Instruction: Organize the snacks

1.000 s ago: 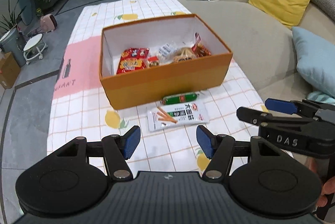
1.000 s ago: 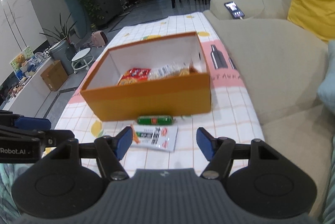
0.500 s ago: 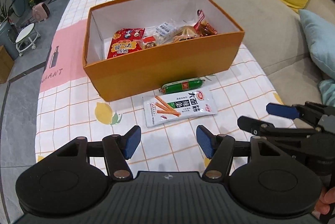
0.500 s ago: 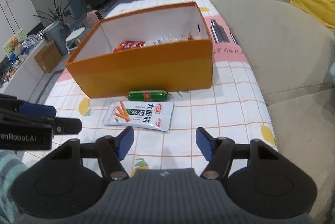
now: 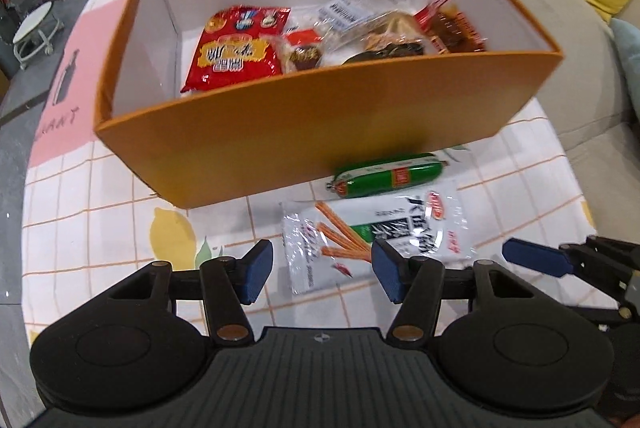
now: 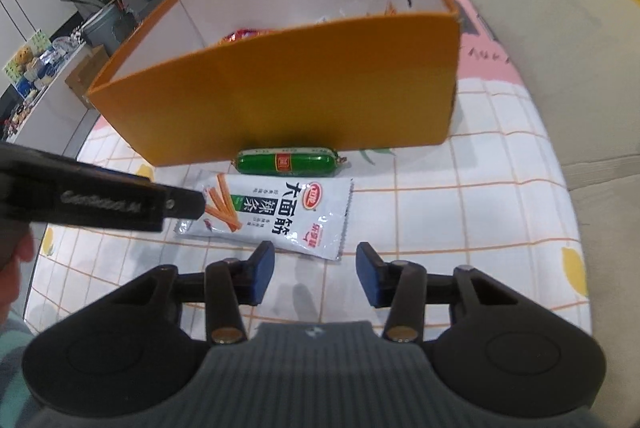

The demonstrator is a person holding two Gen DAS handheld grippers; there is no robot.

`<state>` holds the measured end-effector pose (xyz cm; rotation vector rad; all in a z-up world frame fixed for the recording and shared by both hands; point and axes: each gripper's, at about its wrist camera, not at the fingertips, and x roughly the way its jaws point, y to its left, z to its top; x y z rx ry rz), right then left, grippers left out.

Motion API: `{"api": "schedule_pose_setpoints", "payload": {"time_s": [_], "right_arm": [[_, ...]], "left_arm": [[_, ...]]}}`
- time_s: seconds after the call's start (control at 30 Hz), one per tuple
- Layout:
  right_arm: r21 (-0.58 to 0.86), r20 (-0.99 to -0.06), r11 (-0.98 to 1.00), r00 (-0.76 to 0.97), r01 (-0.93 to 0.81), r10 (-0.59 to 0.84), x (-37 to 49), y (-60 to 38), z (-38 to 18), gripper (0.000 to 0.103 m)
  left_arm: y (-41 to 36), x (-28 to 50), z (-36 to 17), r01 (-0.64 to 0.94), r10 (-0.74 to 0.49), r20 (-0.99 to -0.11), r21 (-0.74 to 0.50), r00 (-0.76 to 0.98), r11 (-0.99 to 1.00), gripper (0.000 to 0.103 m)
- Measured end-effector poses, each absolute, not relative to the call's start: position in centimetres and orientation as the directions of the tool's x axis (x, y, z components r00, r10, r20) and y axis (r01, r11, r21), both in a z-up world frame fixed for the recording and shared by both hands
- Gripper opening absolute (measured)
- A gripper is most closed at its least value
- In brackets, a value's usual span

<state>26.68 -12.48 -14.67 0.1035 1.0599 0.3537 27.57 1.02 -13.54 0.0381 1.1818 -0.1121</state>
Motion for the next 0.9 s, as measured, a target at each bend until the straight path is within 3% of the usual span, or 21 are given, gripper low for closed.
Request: {"api": "schedule_pose_setpoints", "payload": {"time_s": [0.03,0.17,0.53,0.7,0.8,0.9], "right_arm": [[0.254,-0.838,0.938,0.431,-0.238,0.336,26.8,-12.4,-15.0,0.043],[0.259,-0.851,0.934,0.400,-0.246,0.341,27.2,-12.0,-16.0,0.019],[0.188,-0.873,0.971,0.427,-0.149,0.235,27.6,-14.2,-16.2,0.016],[0.158,-0.881,0.986,0.443,-0.061,0.169,27.8,-16.3,-16.4,0.019],[0.164,-0.883,0.986,0.442,-0.025,0.158,27.8,-17.5,-16.3,0.019],[0.177,-0.879,0.984,0.448,-0.011,0.163,27.6,-17.9,-16.0,0.021]], "left_arm": [[1.2,27.9,-13.9,0.101,-0.068,-0.928,-0.033,0.366,0.994,0.067],[2.0,28.6,-15.3,0.080,-0.105,-0.934,-0.083,0.341,0.993,0.067],[0.4,27.3,-16.3,0.169,-0.318,-0.923,-0.286,0.214,0.943,0.044],[-1.7,26.0,-16.4,0.262,-0.415,-0.896,-0.366,0.160,0.893,0.044],[-1.9,25.9,-15.6,0.291,-0.381,-0.901,-0.314,0.208,0.904,0.046],[-1.2,26.5,-14.5,0.273,-0.356,-0.891,-0.282,0.281,0.920,0.055]]}}
